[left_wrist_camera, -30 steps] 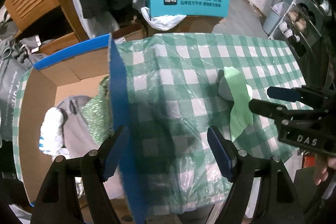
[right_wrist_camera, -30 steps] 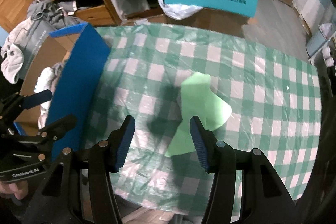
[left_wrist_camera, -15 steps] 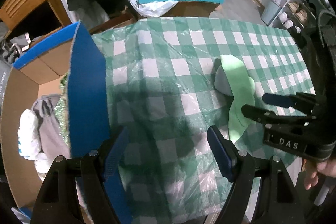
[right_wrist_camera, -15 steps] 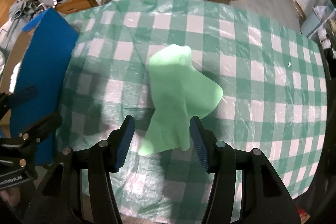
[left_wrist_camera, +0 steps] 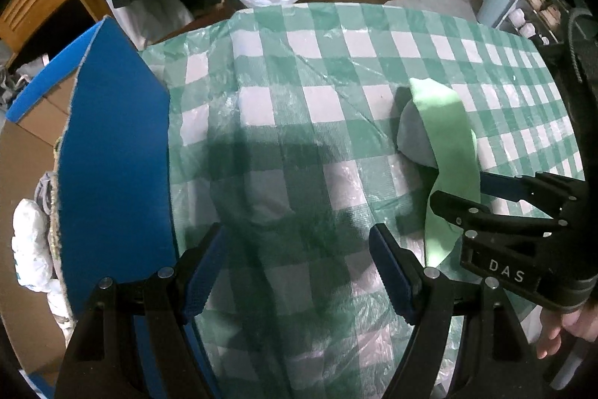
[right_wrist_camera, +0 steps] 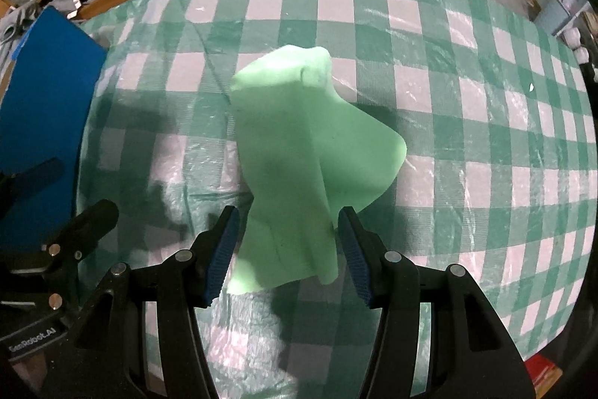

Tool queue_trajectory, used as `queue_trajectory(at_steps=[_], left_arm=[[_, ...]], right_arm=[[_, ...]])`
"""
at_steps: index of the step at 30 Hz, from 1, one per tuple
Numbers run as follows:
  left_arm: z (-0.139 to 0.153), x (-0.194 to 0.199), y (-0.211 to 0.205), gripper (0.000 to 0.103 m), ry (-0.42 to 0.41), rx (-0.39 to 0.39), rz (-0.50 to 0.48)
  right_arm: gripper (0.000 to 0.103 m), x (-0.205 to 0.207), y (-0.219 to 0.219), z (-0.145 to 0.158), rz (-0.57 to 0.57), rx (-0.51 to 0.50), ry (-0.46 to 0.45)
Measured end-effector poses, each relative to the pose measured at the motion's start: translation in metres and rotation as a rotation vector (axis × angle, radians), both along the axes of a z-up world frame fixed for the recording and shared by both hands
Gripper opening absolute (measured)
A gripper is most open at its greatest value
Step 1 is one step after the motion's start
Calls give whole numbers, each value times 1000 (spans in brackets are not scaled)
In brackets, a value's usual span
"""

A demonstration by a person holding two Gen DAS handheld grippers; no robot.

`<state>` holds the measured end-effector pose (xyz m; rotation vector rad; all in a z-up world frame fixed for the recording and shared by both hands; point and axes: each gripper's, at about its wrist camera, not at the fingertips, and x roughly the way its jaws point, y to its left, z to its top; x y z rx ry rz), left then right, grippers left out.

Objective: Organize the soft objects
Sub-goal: 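Grasp the light green cloth with the right gripper and lift it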

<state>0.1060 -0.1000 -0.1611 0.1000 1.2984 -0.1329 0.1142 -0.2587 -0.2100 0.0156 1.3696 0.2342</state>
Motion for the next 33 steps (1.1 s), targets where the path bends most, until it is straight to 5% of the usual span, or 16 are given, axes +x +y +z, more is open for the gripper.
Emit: queue_trajectory(at_steps=[11,13,15,18,33], left_arm=[[-9,3,-5,79,36,-3,-19],[-10,3,-7,79,42,-2,-26],[-11,2,-10,79,43,-2,-33],[-11,-1,-14,80,45,1,-42],[-18,-1,-33,81,58,22,-58]], right_arm=[[51,3,-5,-14,-32,-2,12],[40,2,-7,-14,-26,-12,11],[17,1,-10,-12,-30,-9,17],[8,-3,-22,-12,-30,25,36],[4,-17,-77,34,-107,69,-82]])
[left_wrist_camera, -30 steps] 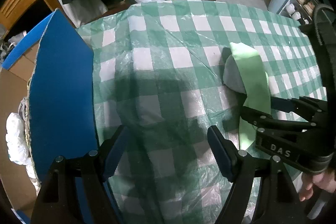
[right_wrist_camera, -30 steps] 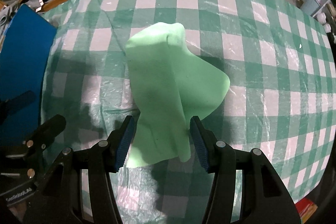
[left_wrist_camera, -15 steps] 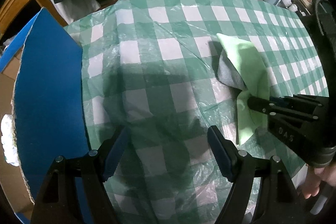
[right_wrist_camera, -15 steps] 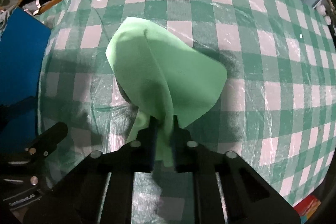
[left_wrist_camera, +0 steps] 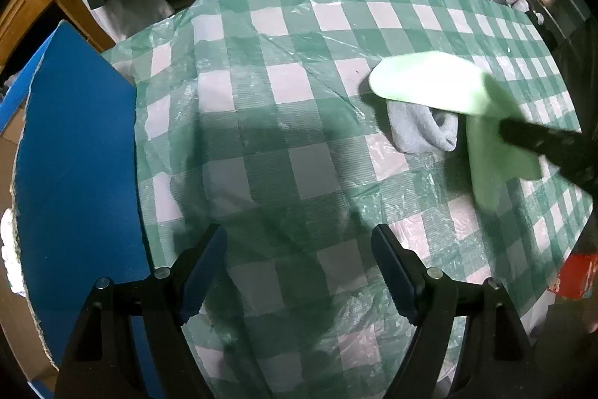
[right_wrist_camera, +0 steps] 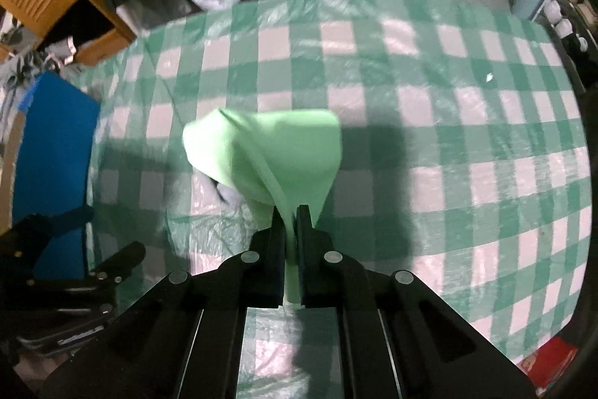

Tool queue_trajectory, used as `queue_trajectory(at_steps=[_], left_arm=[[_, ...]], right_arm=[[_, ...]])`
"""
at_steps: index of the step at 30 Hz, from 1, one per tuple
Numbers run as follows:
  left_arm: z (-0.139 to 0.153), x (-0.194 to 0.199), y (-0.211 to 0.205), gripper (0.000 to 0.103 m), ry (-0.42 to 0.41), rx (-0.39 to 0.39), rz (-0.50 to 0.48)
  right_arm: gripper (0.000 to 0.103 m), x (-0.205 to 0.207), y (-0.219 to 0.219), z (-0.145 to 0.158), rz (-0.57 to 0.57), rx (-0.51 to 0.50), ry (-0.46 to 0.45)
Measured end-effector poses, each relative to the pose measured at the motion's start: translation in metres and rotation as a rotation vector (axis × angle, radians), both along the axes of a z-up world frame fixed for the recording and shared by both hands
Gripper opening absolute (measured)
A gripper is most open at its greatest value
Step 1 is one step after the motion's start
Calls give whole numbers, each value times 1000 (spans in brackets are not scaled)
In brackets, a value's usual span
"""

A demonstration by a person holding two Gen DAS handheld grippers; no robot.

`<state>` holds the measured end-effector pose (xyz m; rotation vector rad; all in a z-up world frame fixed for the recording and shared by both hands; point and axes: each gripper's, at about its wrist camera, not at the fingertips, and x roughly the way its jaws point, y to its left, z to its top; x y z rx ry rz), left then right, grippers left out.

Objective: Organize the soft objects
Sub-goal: 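Grasp the light green cloth with the right gripper and lift it, then lower the green cloth back onto the table and open the right gripper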

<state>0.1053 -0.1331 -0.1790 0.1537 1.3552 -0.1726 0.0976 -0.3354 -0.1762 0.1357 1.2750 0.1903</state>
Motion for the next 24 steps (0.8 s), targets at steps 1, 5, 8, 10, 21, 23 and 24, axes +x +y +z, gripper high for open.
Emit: queue_trajectory(at_steps=[1,5,8,10,21,23,24], left_arm=[[-1,0,-2,81,1,2,-2],[0,0,-10,81,3,5,-11],[-1,0,-17,81,6,2,-17],[0,0,-25,81,9,1,-20],[3,5,-44,81,3,-23,-39],[3,9,-43,81,3,-33,-35],[3,11,-42,81,3,-39,-32]], right_arm=[[4,-2,-4,5,-6,2,-13],[4,-10,-24,22,-27,9,-49],[4,-7,-34,25,-49,-10,-61],[4,0,-33,22,-67,-21,-59],[4,0,-62,-7,-107,-16,29],[6,0,-62,-11,-98,-5,42],[11,0,-60,-13,-94,-1,51]])
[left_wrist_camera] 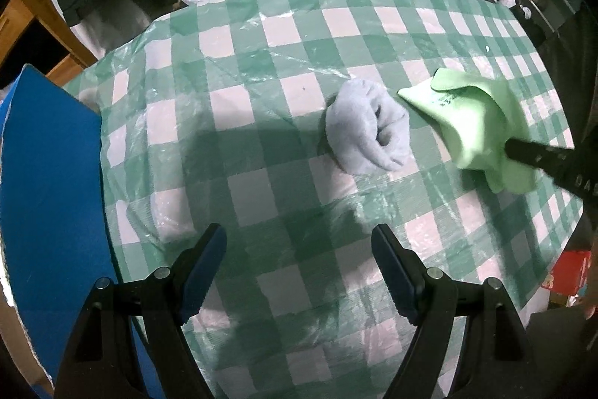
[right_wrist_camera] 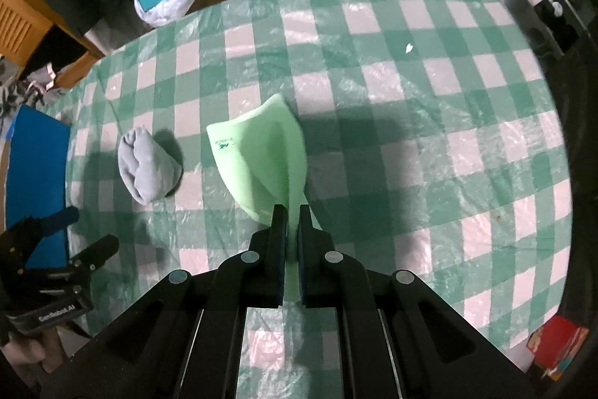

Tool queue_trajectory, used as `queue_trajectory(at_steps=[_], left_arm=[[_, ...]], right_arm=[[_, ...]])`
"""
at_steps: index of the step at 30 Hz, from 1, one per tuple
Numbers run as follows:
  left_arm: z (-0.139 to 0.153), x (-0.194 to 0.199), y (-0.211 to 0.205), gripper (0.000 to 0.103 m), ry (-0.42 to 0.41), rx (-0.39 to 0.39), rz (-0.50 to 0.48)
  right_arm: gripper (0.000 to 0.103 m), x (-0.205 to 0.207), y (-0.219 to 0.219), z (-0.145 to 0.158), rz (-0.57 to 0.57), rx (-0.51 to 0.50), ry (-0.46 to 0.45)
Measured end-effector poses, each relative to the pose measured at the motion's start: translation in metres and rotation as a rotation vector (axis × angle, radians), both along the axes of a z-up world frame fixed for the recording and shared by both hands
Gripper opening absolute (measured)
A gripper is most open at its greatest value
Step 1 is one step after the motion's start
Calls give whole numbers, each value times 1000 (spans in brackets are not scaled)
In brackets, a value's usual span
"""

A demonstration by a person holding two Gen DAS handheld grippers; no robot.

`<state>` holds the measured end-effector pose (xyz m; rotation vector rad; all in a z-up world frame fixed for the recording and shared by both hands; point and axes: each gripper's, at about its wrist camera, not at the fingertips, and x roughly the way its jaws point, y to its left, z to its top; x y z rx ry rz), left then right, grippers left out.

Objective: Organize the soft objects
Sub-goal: 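Lower the green cloth back onto the table and open the right gripper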

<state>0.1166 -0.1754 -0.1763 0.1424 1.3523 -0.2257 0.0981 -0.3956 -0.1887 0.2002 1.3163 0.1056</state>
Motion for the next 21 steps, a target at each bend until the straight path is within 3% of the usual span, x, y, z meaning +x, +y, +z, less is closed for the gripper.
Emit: queue_trajectory(at_steps=[1,3,9,11,21], left_arm=[[1,1,0,81,-1,-7,4],[4,4,2,81,-5,-31,14],[12,11,-2,83,-23,-85,26],[14,14,-6,89,-22,-99,25],[12,28,-21,89,4,-120,68]], right_arm=[[18,0,1,-2,-1,1,10],[52,0,1,-3,-7,7,18],[53,2,-2,1,-22,-9,3],[53,3,-6,4,-36,6,-1],[55,12,-8,9,-4,-20,-22]])
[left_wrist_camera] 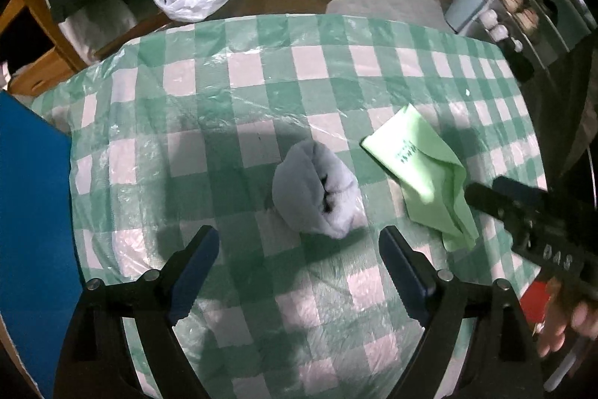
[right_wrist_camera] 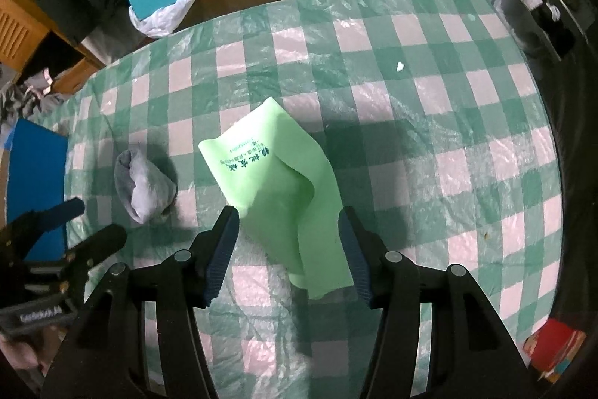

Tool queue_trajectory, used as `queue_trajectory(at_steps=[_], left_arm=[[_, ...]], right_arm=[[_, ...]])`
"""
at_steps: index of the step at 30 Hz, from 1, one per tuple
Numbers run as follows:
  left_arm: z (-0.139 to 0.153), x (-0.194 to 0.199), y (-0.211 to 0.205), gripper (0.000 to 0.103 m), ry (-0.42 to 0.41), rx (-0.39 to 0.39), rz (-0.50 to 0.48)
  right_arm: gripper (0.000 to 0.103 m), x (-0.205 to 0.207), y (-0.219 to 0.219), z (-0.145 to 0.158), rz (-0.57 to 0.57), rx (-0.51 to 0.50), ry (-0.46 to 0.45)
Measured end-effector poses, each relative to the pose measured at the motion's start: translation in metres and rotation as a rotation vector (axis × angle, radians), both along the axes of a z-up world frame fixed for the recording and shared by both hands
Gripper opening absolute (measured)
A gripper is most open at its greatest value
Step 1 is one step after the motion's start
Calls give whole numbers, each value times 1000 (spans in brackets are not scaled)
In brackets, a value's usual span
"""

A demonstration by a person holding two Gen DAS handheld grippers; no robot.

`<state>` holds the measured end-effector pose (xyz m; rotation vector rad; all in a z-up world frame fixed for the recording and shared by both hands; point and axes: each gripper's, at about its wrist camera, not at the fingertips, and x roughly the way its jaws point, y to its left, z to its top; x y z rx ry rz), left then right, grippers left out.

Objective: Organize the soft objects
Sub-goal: 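Lower the green cloth back onto the table and open the right gripper, then grasp the grey sock with the left gripper while the right gripper regrasps the green cloth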

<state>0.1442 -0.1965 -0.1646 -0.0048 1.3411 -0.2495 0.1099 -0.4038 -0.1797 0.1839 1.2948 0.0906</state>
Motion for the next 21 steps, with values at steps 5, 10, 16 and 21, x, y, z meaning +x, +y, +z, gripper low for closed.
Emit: queue_trajectory(at_steps=[5,10,16,21], left_arm=[[-6,8,-5,89,16,-20,13],[-18,15,-12,89,49,-15,33],[-33,24,-15,89,77,0,51],[-46,28,-13,91,104,-11,71]], right_arm=[[56,3,2,-5,28,-11,15],[56,4,2,-10,36,4,31],[56,8,1,-14,31,16,42],[57,9,2,-19,39,5,47]])
